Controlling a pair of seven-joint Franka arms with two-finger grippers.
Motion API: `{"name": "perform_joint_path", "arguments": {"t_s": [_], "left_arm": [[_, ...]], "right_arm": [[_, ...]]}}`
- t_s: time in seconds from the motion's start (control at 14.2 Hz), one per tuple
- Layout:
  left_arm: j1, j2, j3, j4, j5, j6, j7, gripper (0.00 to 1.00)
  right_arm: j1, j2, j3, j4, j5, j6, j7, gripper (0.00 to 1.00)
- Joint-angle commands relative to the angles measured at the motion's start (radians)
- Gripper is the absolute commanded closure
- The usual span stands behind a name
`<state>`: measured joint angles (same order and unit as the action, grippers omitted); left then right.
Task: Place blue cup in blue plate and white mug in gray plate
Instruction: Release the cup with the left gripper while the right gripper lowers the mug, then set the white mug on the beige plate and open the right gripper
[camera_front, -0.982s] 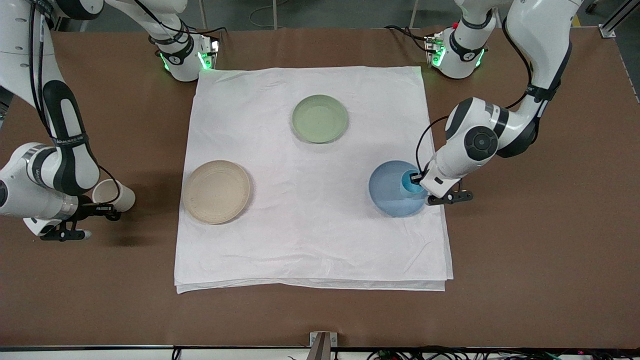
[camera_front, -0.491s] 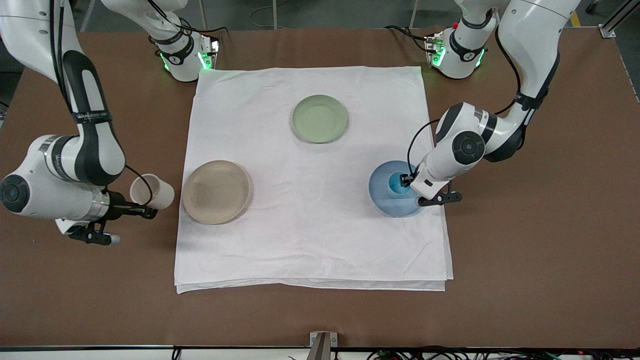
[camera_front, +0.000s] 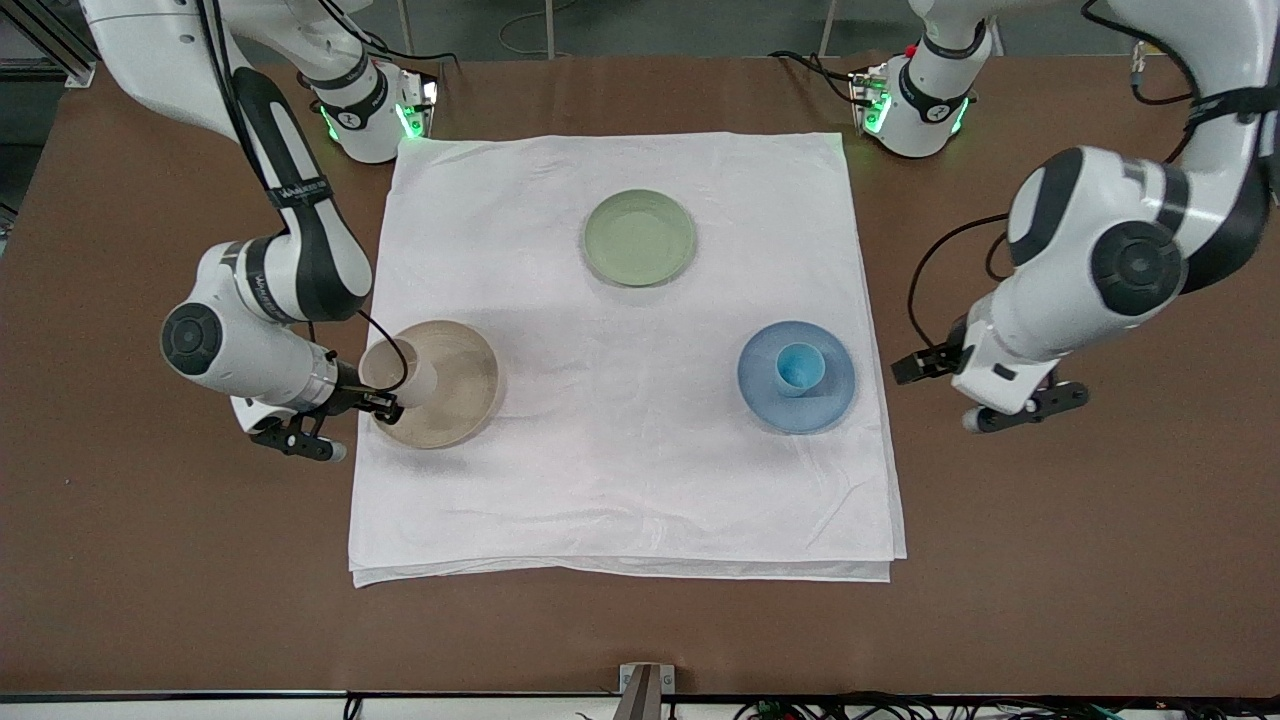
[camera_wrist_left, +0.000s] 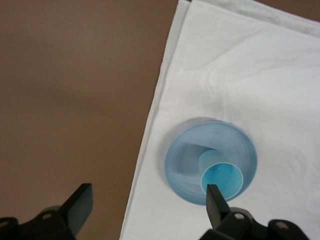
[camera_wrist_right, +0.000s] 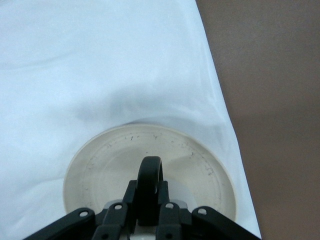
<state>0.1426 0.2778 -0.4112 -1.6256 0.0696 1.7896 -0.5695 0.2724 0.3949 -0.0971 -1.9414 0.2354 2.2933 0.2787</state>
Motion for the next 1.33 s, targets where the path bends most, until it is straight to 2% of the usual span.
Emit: {"name": "perform_joint_path", "arguments": {"t_s": [0.0, 0.14, 0.28, 0.35, 0.42, 0.56, 0.63, 0.7, 0.84, 0.98, 1.12, 1.26], "left_arm": [[0.037, 0.006, -0.003, 0.153, 0.021, -0.142, 0.029, 0.0], [0.072, -0.031, -0.003, 0.199, 0.021, -0.205, 0.077, 0.0], [0.097, -0.101, -0.003, 0.201, 0.021, -0.245, 0.118, 0.0], [0.103, -0.126, -0.003, 0.201, 0.019, -0.266, 0.141, 0.0], [0.104, -0.15, -0.001, 0.201, 0.019, -0.291, 0.175, 0.0], [0.123, -0.186, 0.0, 0.194, 0.007, -0.317, 0.239, 0.0], [0.105, -0.215, 0.037, 0.181, 0.004, -0.318, 0.276, 0.0], [0.047, -0.23, 0.098, 0.155, 0.001, -0.317, 0.293, 0.0], [-0.079, -0.261, 0.266, 0.129, -0.039, -0.317, 0.319, 0.0], [-0.126, -0.275, 0.346, 0.11, -0.044, -0.317, 0.367, 0.0], [-0.136, -0.287, 0.364, 0.086, -0.048, -0.314, 0.382, 0.0], [-0.136, -0.282, 0.359, 0.092, -0.054, -0.303, 0.384, 0.0]], "right_arm": [[0.028, -0.041, -0.01, -0.086, 0.024, 0.081, 0.028, 1.0], [0.037, -0.036, -0.01, -0.083, 0.024, 0.08, 0.028, 0.95], [0.034, -0.033, -0.01, -0.079, 0.022, 0.078, 0.027, 0.73], [0.033, -0.03, -0.01, -0.076, 0.022, 0.08, 0.027, 0.28], [0.034, -0.028, -0.01, -0.076, 0.022, 0.084, 0.028, 0.0], [0.036, -0.028, -0.01, -0.065, 0.022, 0.075, 0.028, 0.0], [0.036, -0.028, -0.01, -0.053, 0.022, 0.068, 0.027, 0.0], [0.034, -0.033, -0.012, -0.036, 0.019, 0.055, 0.022, 0.0], [0.013, -0.039, -0.026, 0.062, 0.007, -0.091, 0.013, 0.0], [-0.036, -0.034, -0.039, 0.204, -0.071, -0.274, -0.044, 0.0], [-0.09, -0.037, -0.041, 0.297, -0.126, -0.406, -0.139, 0.0], [-0.157, -0.04, -0.041, 0.37, -0.134, -0.498, -0.257, 0.0]]}}
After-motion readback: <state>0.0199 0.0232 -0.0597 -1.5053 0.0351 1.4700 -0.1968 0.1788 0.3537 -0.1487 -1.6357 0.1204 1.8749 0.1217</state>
